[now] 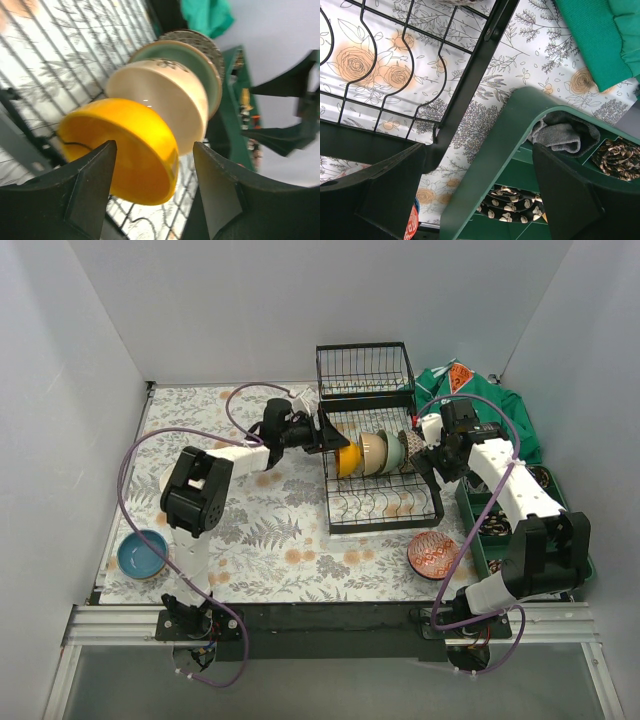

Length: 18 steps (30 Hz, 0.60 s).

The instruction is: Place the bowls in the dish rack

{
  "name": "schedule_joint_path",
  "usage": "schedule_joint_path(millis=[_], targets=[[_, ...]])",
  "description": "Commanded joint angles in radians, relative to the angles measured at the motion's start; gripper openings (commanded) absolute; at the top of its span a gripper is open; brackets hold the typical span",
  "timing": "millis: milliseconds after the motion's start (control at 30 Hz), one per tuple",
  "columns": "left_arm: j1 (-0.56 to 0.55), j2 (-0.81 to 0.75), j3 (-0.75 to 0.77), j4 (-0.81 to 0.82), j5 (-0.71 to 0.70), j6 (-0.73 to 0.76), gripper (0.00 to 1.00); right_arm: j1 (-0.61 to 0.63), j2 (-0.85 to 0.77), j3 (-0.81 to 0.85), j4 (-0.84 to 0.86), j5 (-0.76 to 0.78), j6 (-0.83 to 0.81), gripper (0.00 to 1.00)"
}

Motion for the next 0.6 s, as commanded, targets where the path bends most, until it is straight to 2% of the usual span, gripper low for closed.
schedule_joint_path(millis=[0,167,333,567], targets=[[0.004,-0.16,0.068,-0.343,-0.115,0.307,0.63,-0.003,-0.041,0.03,0.023,-0.011,0.006,0.96],[0.009,-0.201,0.097,-0.59,-0.143,0.477,0.63,-0.005,-0.069,-0.002,0.035,-0.026,0.008,0.96],[0.003,-0.281,-0.006,-0.507,-0.085,0.491,0.64,-0.005,-0.075,-0.016,0.044,-0.048,0.011,0.96],[-0.011,-0.163,0.086,-0.484,-0.048,0.487,0.64,-0.005,-0.089,-0.025,0.047,-0.053,0.013,0.96]])
